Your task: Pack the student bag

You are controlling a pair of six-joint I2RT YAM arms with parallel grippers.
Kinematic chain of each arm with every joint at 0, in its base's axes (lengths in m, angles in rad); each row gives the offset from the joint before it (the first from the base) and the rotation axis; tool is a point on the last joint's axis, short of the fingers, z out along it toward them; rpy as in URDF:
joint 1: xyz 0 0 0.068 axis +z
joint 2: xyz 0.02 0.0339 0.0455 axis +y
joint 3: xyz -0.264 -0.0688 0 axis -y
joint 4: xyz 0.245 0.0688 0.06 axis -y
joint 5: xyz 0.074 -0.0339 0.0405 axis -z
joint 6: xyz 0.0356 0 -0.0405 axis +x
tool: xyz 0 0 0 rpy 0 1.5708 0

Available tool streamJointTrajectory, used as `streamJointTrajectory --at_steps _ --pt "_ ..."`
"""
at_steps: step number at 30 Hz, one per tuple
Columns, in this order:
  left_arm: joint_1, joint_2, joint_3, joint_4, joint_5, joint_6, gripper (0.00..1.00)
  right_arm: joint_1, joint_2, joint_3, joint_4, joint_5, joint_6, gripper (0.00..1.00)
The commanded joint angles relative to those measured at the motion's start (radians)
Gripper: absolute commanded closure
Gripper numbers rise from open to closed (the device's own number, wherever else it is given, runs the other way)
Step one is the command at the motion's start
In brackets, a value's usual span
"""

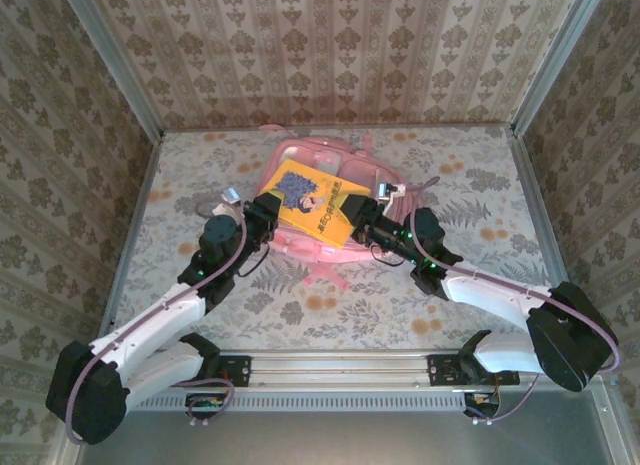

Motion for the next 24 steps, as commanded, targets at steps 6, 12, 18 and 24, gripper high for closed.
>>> streamJointTrajectory --at_steps 6,12,18,24 --pt "0.016 -0.065 -0.011 -0.015 -0.078 0.032 1.00 0.014 -0.077 -0.029 0.092 -0.020 -0.012 0.33" --pt "0.009 -0.044 -0.008 -0.003 -0.061 0.034 1.00 0.012 -0.105 -0.023 0.078 -0.016 -0.017 0.36" --pt "0.003 -0.005 -0.003 0.045 -0.030 0.046 1.00 0.014 -0.058 0.008 0.093 -0.036 0.015 0.45" --pt "0.001 0.024 -0.003 0.080 -0.001 0.038 1.00 0.014 -0.015 0.014 0.118 -0.037 0.036 0.55"
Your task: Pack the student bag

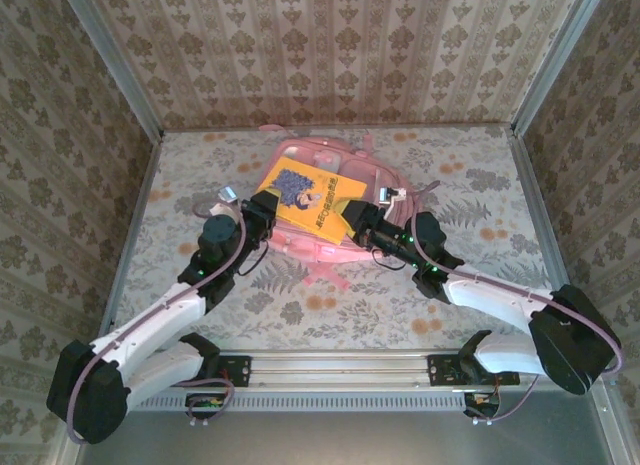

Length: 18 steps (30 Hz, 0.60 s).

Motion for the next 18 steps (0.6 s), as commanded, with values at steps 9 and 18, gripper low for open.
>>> streamJointTrajectory --at_steps 9,18 --pt "-0.014 0.040 -0.003 0.092 0.052 0.029 1.00 0.007 0.004 0.056 0.081 -0.019 -0.021 0.59" --pt "-0.013 0.011 -0.019 0.049 0.043 0.071 1.00 -0.020 -0.019 0.058 0.032 0.000 -0.050 0.95"
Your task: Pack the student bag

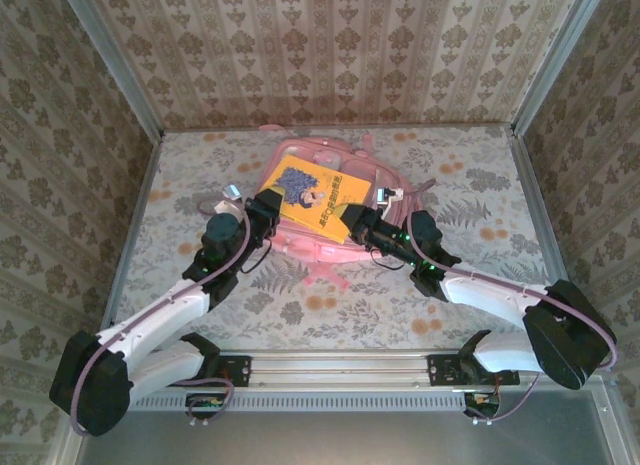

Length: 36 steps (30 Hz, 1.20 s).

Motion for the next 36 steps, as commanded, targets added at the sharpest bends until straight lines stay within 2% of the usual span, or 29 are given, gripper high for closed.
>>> streamJointTrajectory --at_steps 1,3,6,8,11,14,17,19,22,26,31,36 --pt "-0.006 -0.034 -0.014 -0.033 0.027 0.078 1.00 -0.015 -0.064 0.046 0.017 0.017 -0.043 1.00" --pt "-0.001 -0.040 0.000 -0.076 0.039 0.103 0.96 -0.030 -0.119 0.039 -0.071 0.041 -0.087 1.00" --pt "0.006 -0.032 0.064 -0.208 0.063 0.190 0.60 -0.089 -0.216 0.039 -0.230 0.057 -0.155 1.00" --pt "0.008 -0.007 0.136 -0.312 0.082 0.285 0.46 -0.155 -0.283 0.042 -0.330 0.050 -0.193 1.00" --pt "0.004 0.081 0.336 -0.549 0.130 0.481 0.37 -0.282 -0.397 0.074 -0.560 0.046 -0.278 1.00" --pt "-0.023 0.233 0.549 -0.726 0.197 0.660 0.36 -0.407 -0.494 0.111 -0.788 0.073 -0.345 1.00" --pt "-0.058 0.415 0.754 -0.840 0.272 0.794 0.37 -0.531 -0.572 0.120 -0.943 0.103 -0.378 1.00" --pt "-0.082 0.544 0.892 -0.916 0.328 0.863 0.39 -0.580 -0.619 0.119 -1.014 0.131 -0.401 1.00" --pt "-0.100 0.760 1.106 -1.034 0.423 0.922 0.43 -0.583 -0.681 0.141 -1.130 0.219 -0.448 1.00" --pt "-0.102 0.959 1.285 -1.057 0.545 0.938 0.50 -0.577 -0.747 0.165 -1.253 0.328 -0.458 1.00" --pt "-0.102 1.100 1.409 -1.091 0.588 0.941 0.53 -0.559 -0.780 0.195 -1.310 0.390 -0.504 1.00" --pt "-0.112 1.143 1.410 -1.078 0.605 0.929 0.54 -0.542 -0.787 0.201 -1.306 0.401 -0.527 1.00"
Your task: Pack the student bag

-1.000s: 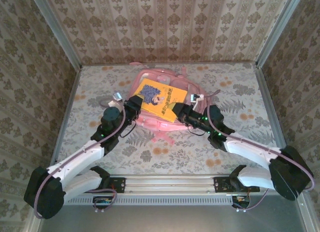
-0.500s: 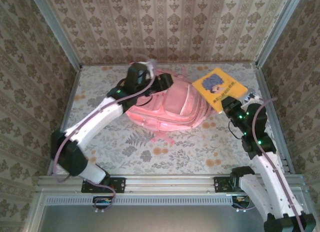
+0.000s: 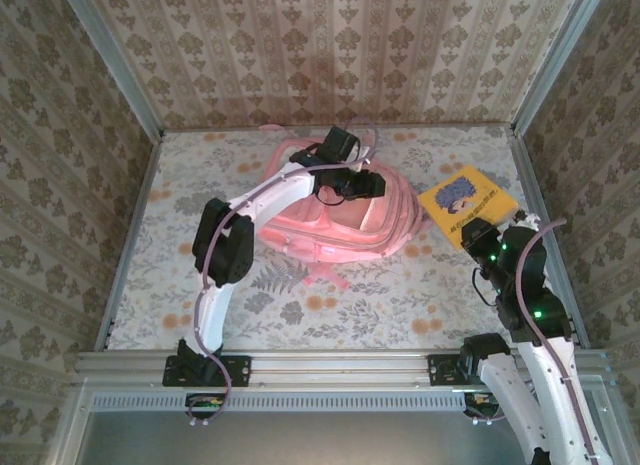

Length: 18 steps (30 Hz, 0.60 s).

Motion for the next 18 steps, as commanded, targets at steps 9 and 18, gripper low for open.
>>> streamJointTrajectory --at_steps 9,18 --pt "-0.030 -0.004 -0.026 0.027 0.071 0.009 0.57 0.020 -0.023 0.008 0.092 0.026 -0.042 1.00" --pt "-0.033 0.058 0.038 -0.094 -0.041 0.044 0.59 0.020 -0.027 -0.001 0.098 0.006 -0.026 1.00"
